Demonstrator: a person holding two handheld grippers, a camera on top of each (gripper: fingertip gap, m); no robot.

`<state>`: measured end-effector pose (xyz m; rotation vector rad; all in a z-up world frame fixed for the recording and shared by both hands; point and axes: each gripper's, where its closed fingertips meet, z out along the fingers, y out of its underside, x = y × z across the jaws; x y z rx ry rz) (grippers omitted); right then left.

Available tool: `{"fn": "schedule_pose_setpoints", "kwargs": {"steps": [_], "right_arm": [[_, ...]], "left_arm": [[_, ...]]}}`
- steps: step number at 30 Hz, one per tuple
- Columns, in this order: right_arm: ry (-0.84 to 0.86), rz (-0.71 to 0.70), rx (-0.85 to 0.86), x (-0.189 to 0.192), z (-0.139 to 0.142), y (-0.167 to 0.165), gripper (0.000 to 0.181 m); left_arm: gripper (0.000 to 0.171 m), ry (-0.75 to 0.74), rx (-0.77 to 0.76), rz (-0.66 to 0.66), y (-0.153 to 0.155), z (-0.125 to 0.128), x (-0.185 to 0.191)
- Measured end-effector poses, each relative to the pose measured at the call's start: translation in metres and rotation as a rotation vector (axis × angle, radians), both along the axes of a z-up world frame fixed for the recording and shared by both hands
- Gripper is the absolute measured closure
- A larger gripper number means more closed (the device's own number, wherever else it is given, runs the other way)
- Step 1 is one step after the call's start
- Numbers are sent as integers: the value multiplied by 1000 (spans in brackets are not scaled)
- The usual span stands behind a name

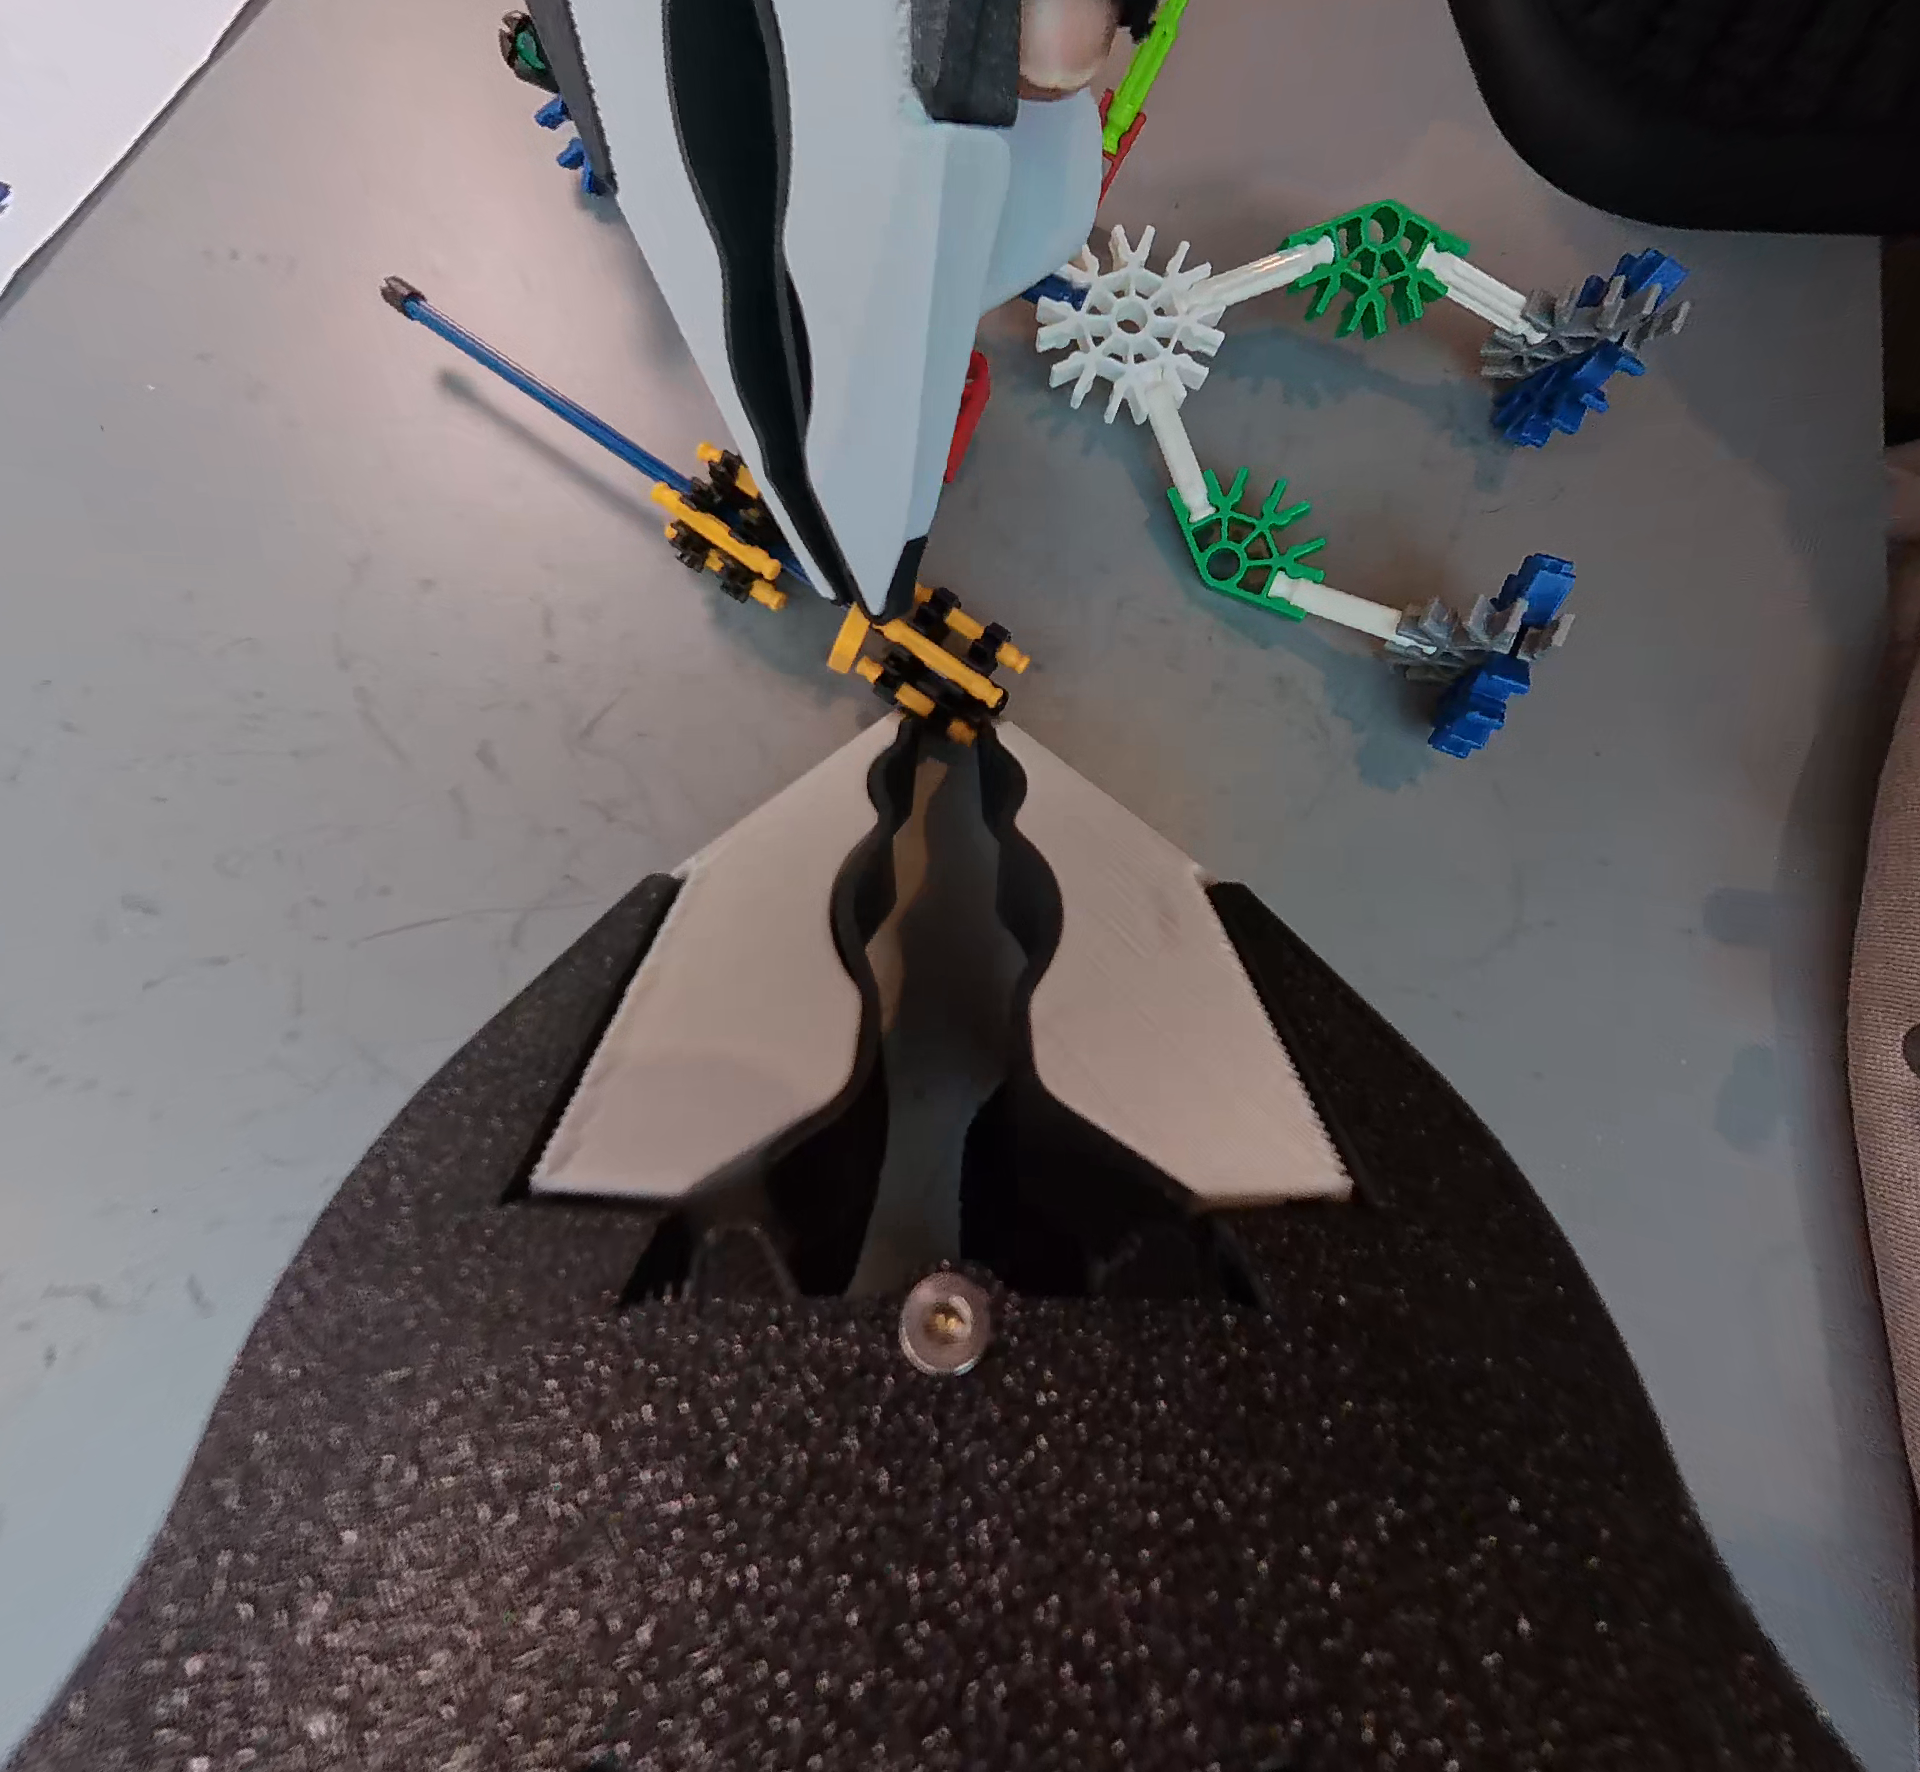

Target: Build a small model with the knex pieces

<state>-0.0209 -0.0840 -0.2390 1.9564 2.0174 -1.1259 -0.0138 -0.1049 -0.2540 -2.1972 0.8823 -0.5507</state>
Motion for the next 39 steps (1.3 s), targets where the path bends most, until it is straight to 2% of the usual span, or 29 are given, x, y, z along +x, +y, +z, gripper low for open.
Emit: {"fn": "schedule_pose_setpoints", "kwargs": {"steps": [2,6,10,15,20,31,39], "right_arm": [[9,2,9,0,0,0,176],[28,12,32,2,0,0,176],[44,15,51,3,0,1,176],[60,14,65,5,0,4,176],[66,11,41,6,0,4,176],[72,51,72,2,-1,4,176],[96,77,121,2,0,7,175]], "left_arm": [[158,6,3,-11,-1,0,-1],[143,-8,20,-46,-4,5,2],[140,9,59,-52,-3,6,6],[141,78,101,-22,1,3,10],[151,114,124,2,4,3,8],[156,91,104,14,5,1,6],[150,62,100,16,4,6,6]]}}
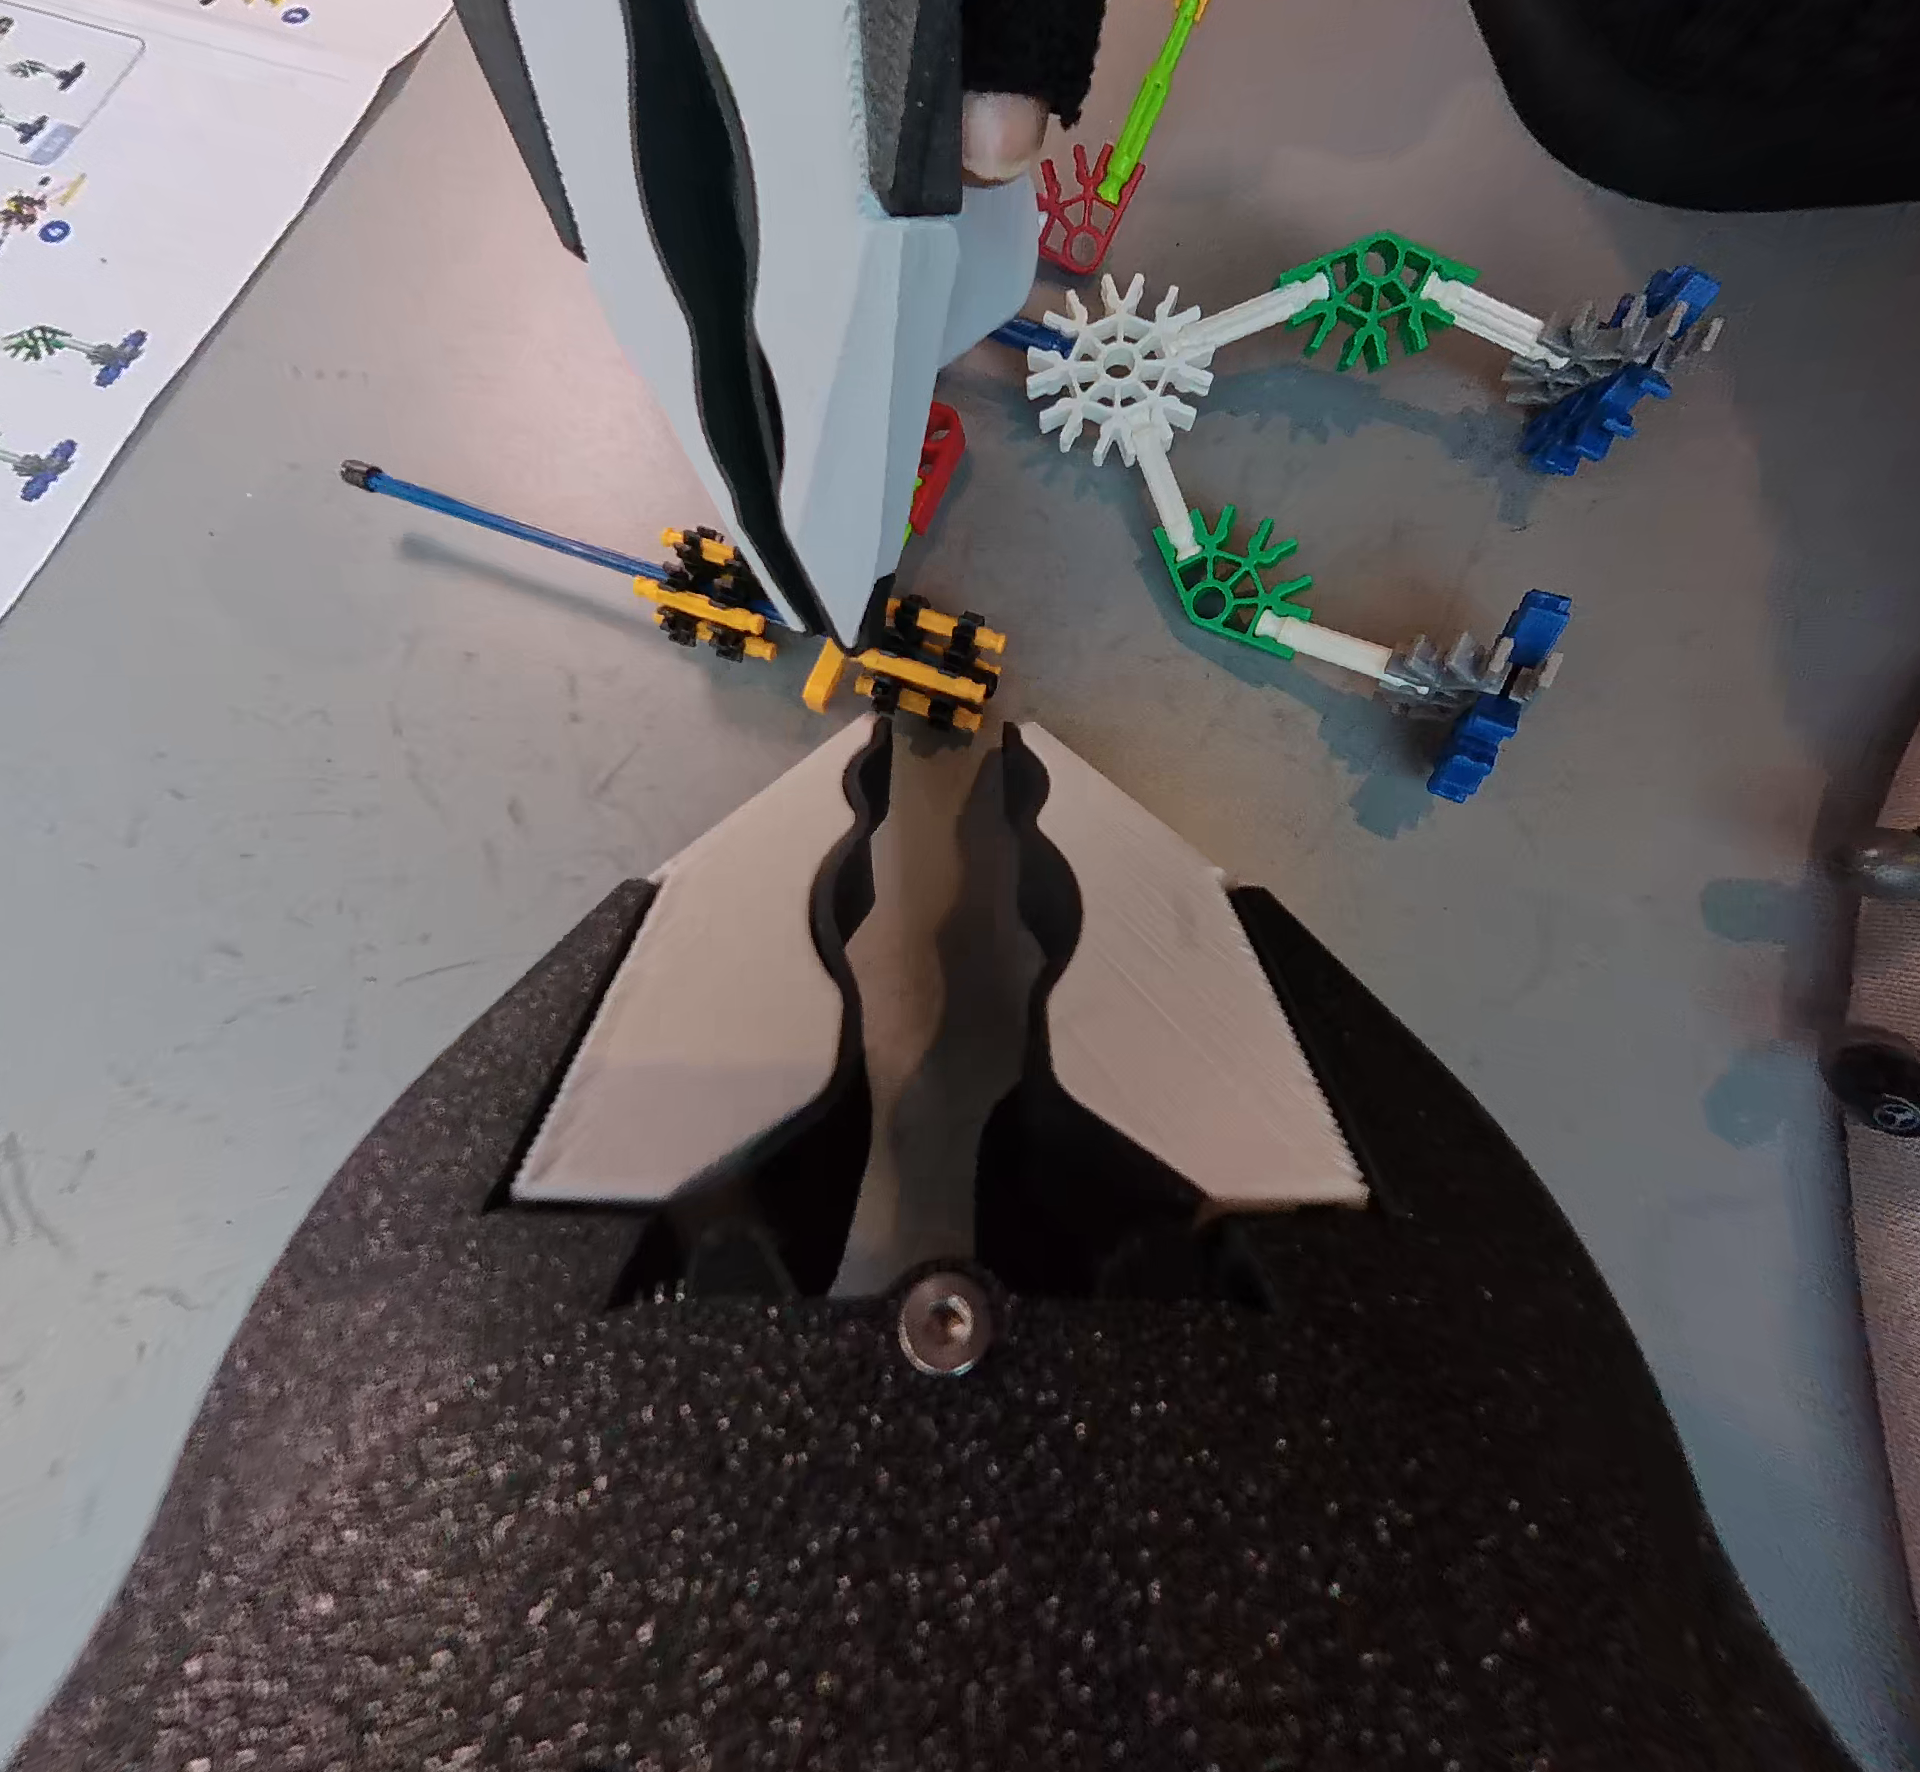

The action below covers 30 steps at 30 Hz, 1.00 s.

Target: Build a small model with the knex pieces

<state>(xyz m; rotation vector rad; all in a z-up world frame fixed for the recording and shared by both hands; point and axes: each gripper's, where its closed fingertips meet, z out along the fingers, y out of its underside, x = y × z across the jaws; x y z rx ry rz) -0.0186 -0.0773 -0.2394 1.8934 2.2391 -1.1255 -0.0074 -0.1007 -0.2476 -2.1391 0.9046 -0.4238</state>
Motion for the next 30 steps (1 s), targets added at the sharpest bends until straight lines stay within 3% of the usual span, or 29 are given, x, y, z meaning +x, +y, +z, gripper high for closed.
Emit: {"fn": "schedule_pose_setpoints", "kwargs": {"steps": [8,16,24,30], "right_arm": [[195,2,134,-3,21,18,168],[536,-248,211,6,61,83,164],[596,-493,430,13,48,152,145],[639,-557,423,14,55,162,151]], "left_arm": [[147,-62,12,79,12,8,-17],[136,-223,111,328,47,33,-71],[126,-239,228,551,65,48,-133],[126,-239,275,618,66,53,-157]]}}
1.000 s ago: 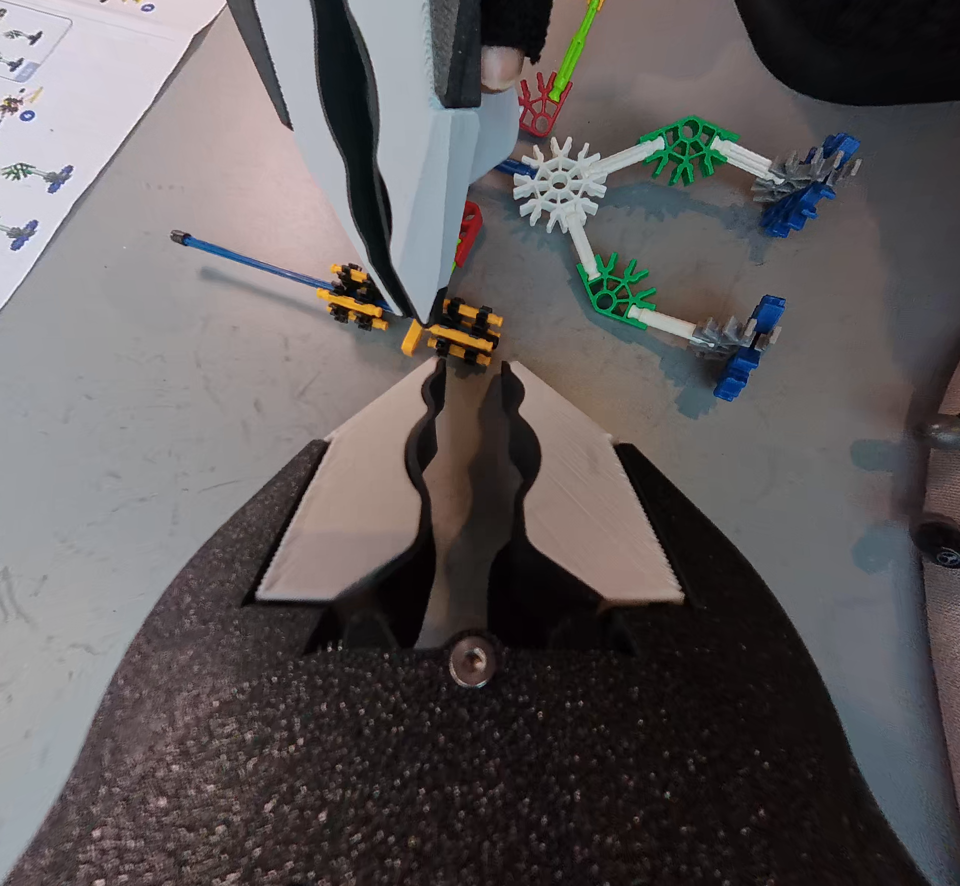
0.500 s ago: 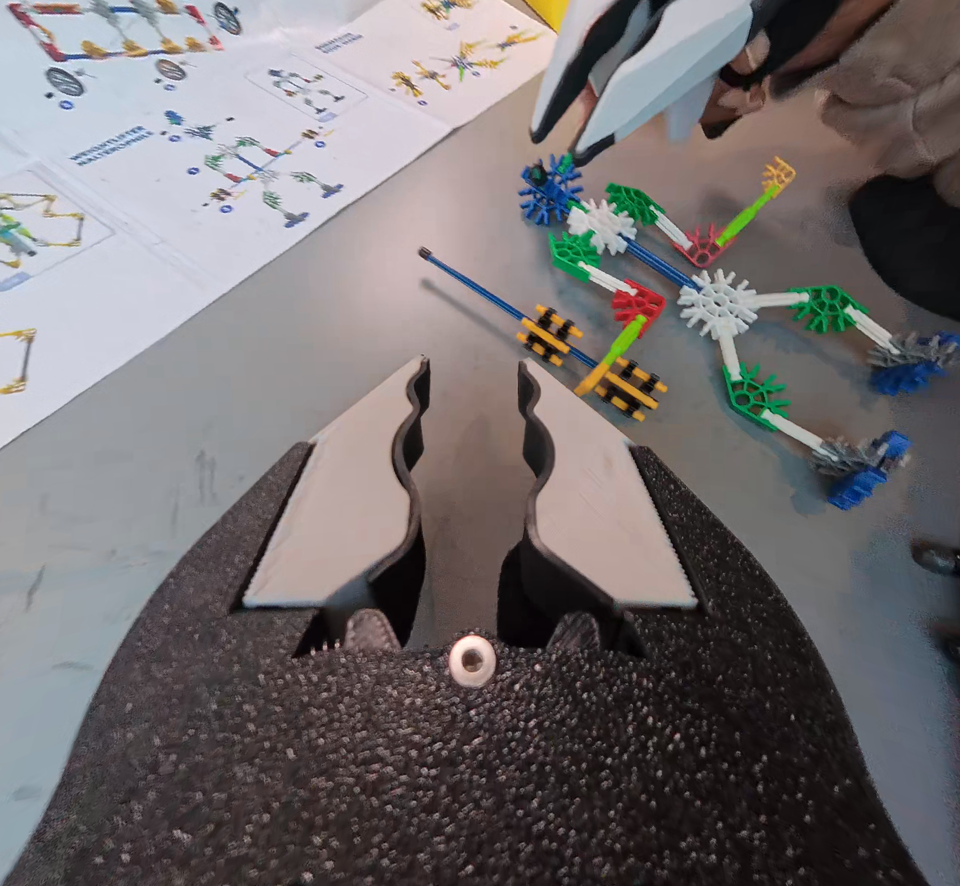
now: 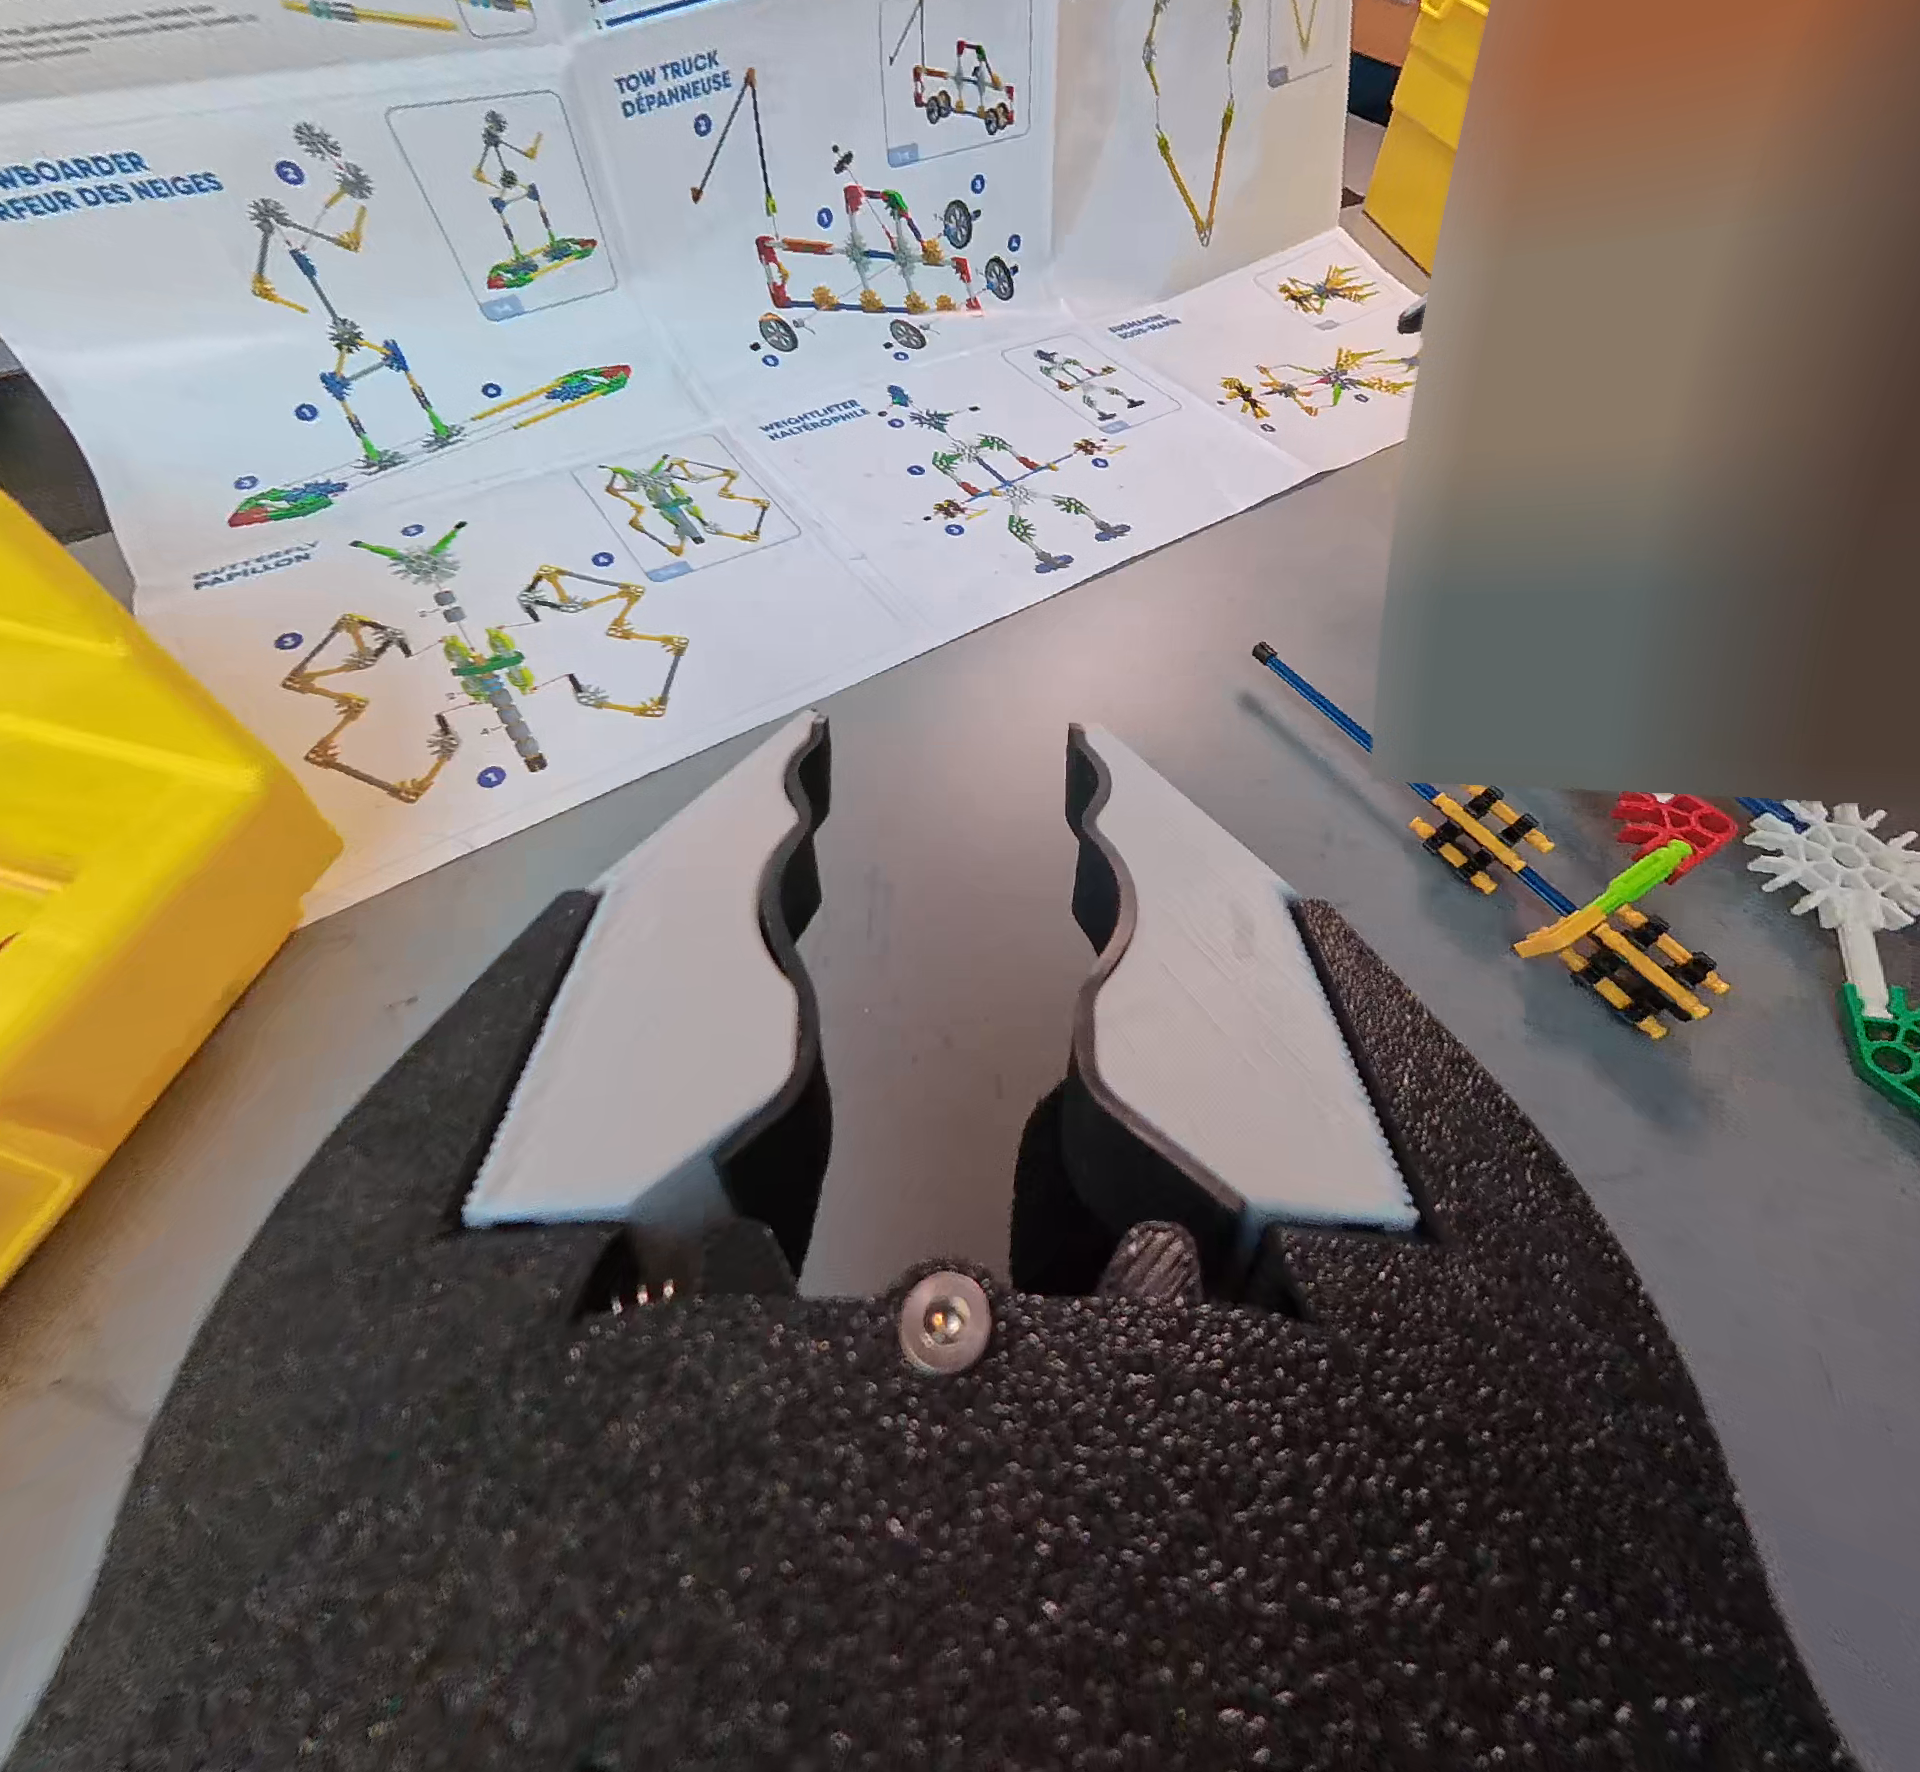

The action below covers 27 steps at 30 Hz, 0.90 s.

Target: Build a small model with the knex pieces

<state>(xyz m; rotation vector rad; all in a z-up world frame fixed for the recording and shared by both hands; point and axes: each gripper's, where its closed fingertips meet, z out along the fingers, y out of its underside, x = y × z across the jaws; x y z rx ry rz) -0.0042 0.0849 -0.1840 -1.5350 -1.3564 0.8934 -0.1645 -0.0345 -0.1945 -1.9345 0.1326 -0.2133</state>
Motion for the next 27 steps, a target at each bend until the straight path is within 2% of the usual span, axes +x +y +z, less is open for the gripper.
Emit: {"fn": "schedule_pose_setpoints", "kwargs": {"steps": [20,24,27], "right_arm": [[-28,23,-24,-5,-8,-4,150],[-57,33,-1,-6,-11,-7,151],[-62,56,42,-6,-5,-17,154]], "left_arm": [[128,1,19,-8,0,0,-2],[135,2,17,-58,-2,1,10],[138,-30,13,-182,-8,6,37]]}}
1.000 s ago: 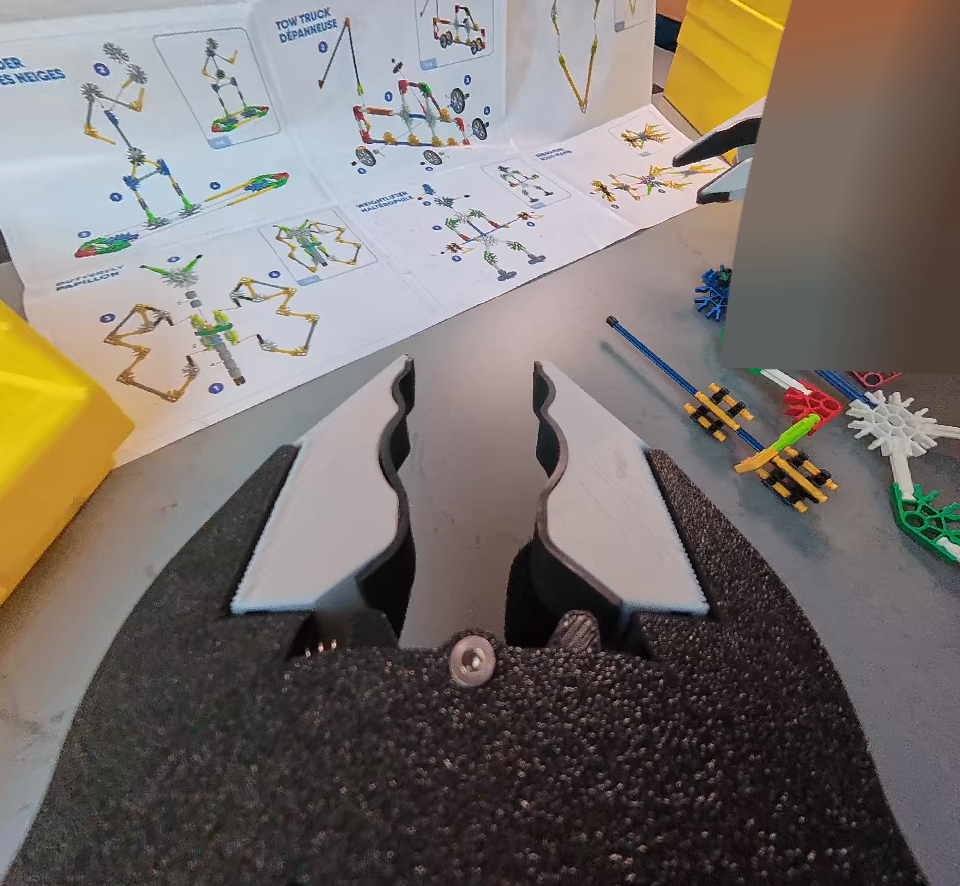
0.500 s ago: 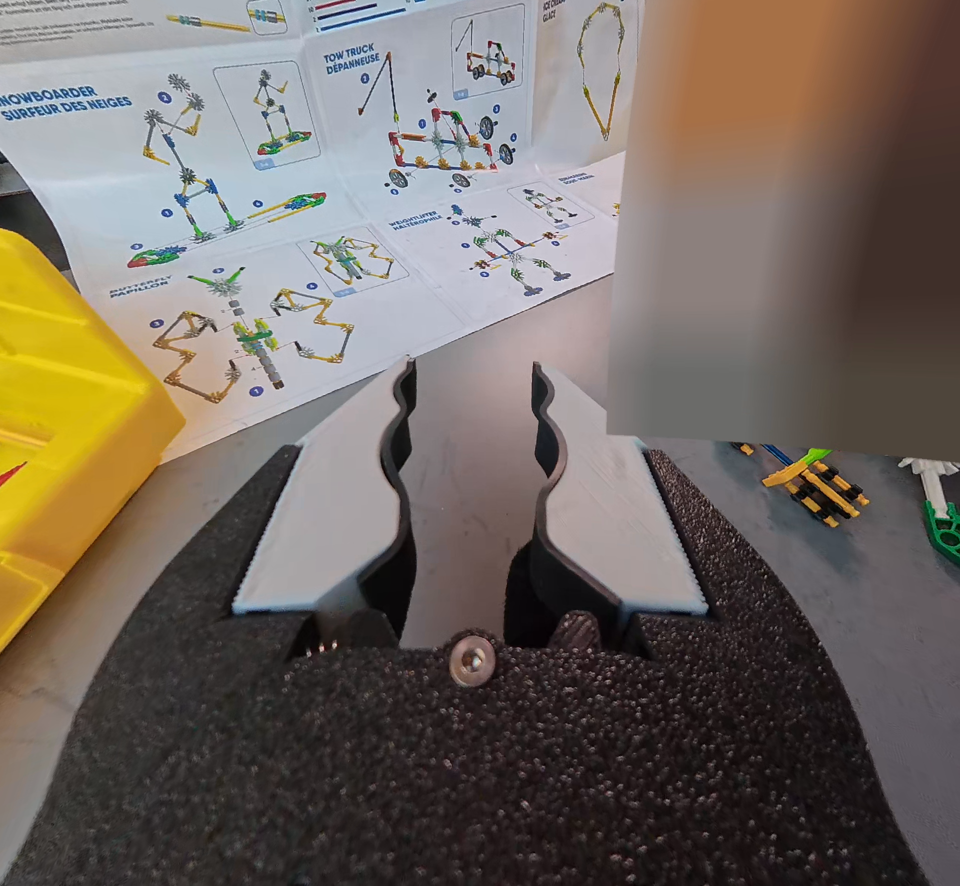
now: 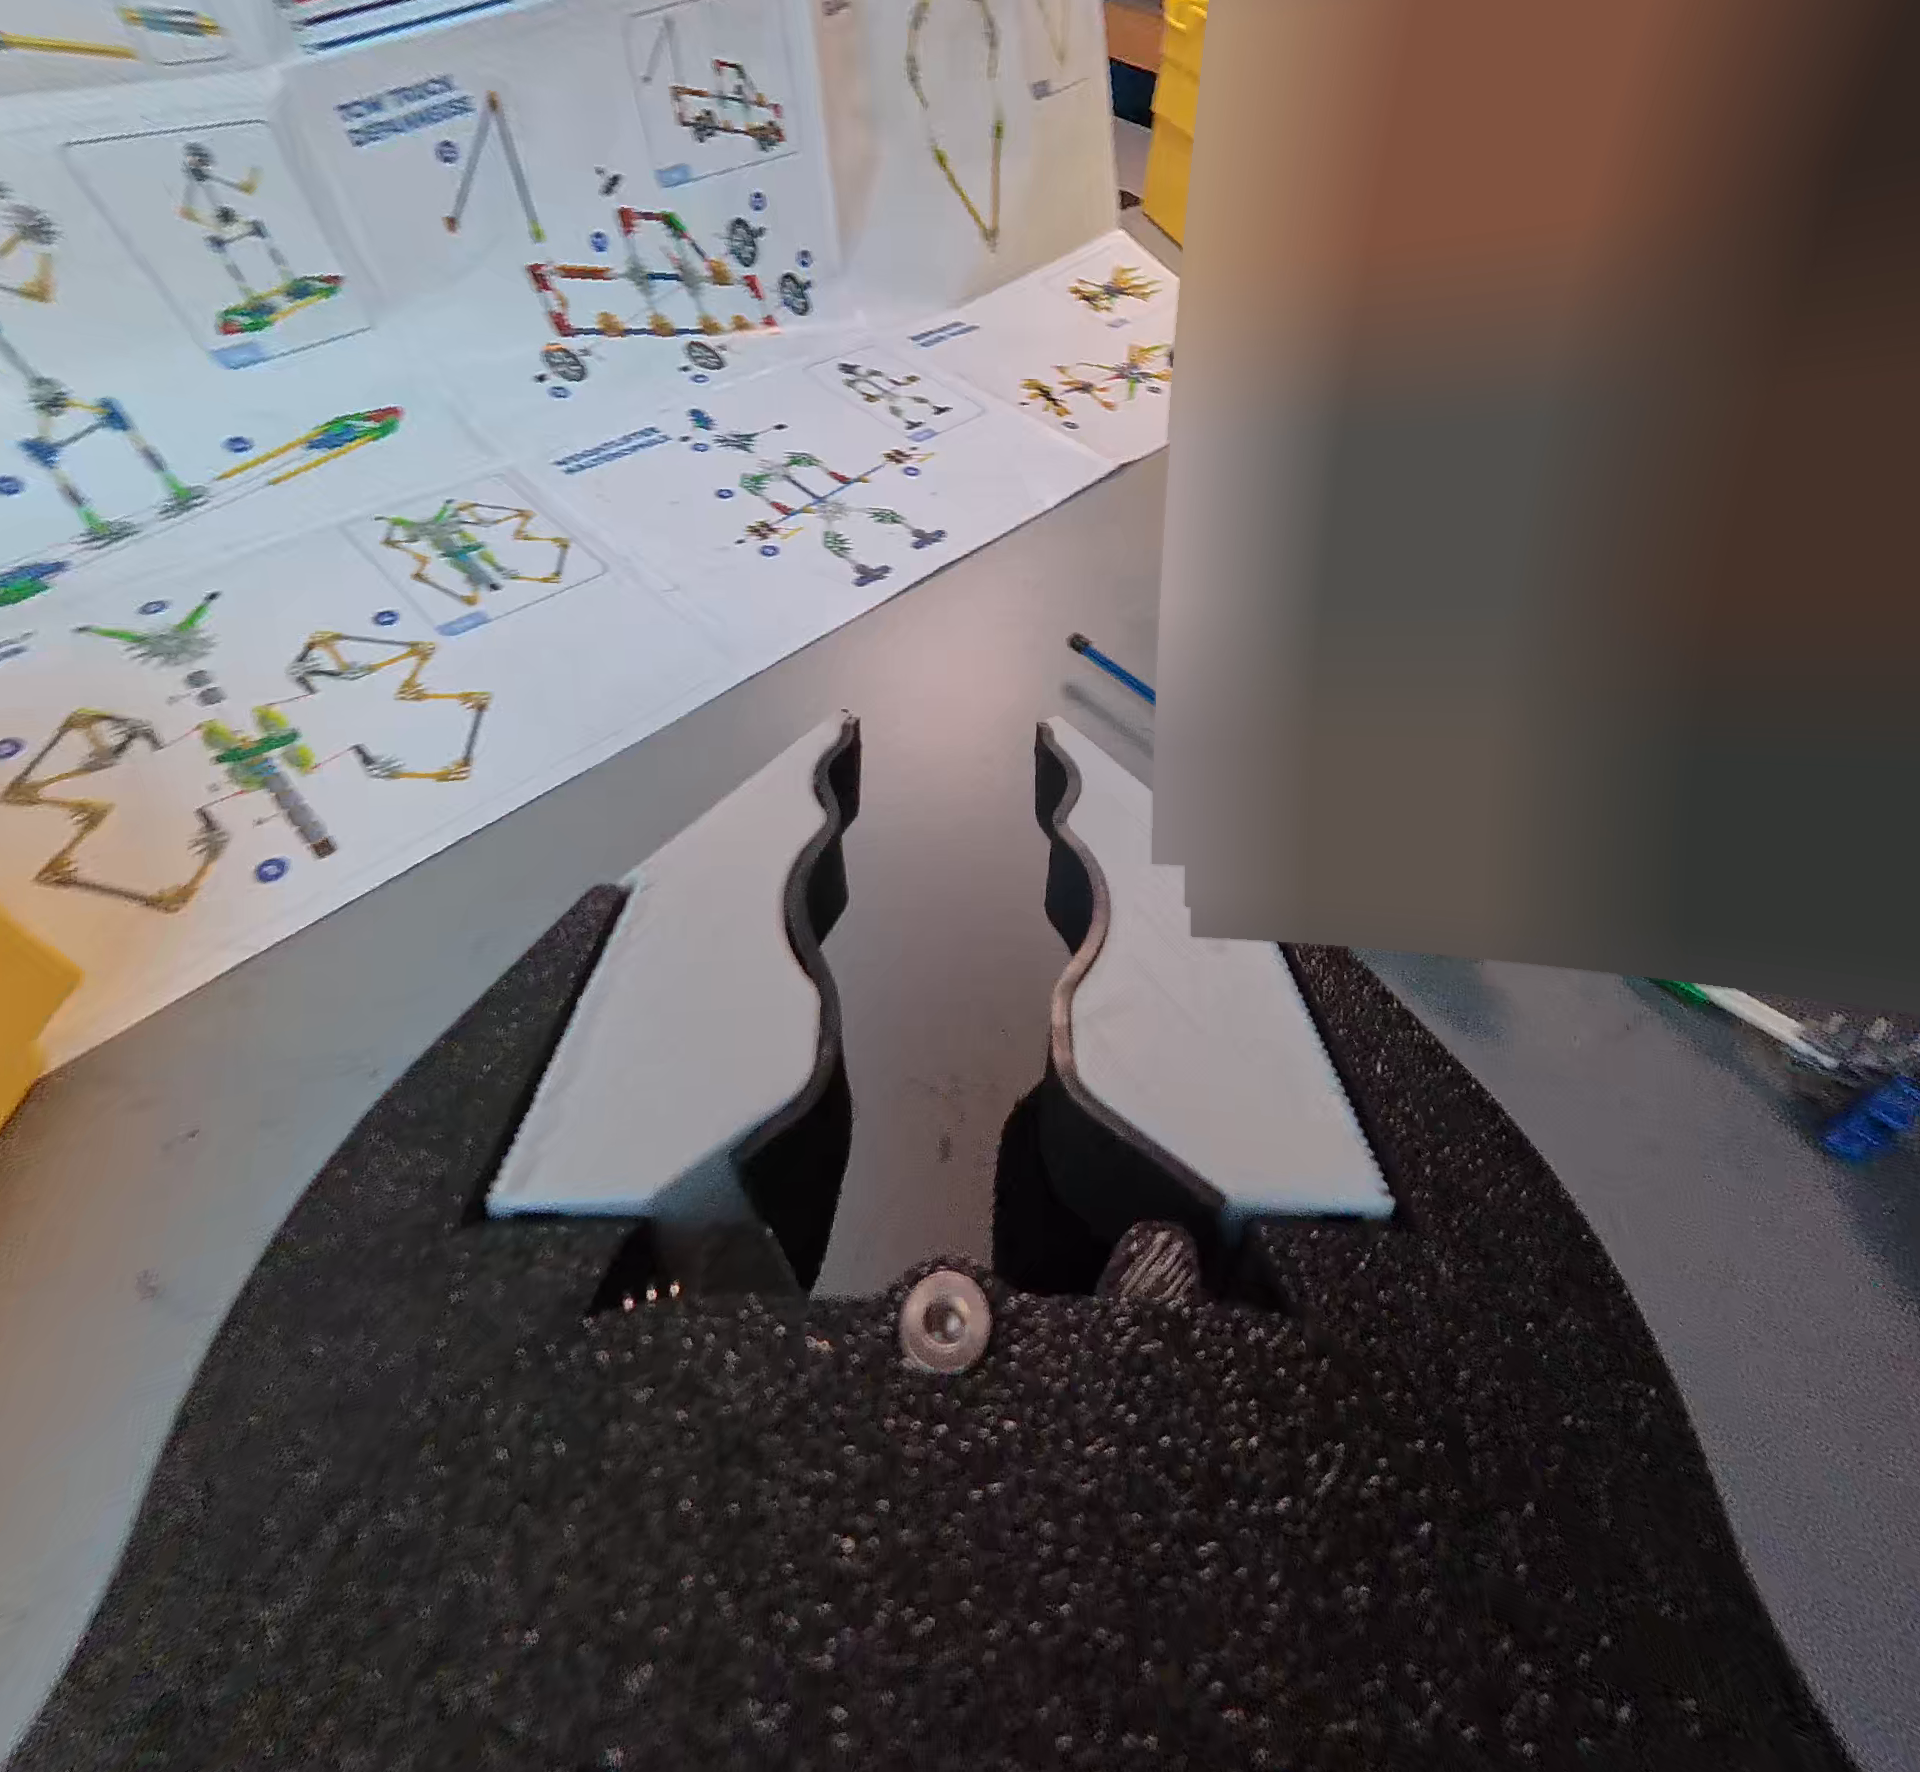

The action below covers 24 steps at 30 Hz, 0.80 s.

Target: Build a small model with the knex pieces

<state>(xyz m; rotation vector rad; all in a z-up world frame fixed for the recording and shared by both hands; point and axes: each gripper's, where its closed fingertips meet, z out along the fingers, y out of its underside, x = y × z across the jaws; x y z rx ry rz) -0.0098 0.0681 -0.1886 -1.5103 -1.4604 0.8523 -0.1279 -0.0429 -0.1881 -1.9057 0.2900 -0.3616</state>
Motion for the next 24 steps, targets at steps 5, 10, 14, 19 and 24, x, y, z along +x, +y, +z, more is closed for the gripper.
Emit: {"fn": "schedule_pose_setpoints", "kwargs": {"steps": [5,10,14,19,24], "right_arm": [[-81,236,-87,-7,19,-67,158],[-334,456,35,-9,-10,-132,169],[-516,513,37,-11,-42,-151,171],[-591,496,25,-12,-44,-145,173],[-620,503,27,2,-36,-140,172]], "left_arm": [[137,64,-76,-272,-23,-12,56],[137,247,-127,-445,-49,-31,95],[151,311,-131,-464,-57,-36,116],[155,335,-158,-441,-58,-46,125],[155,343,-176,-407,-54,-48,119]]}}
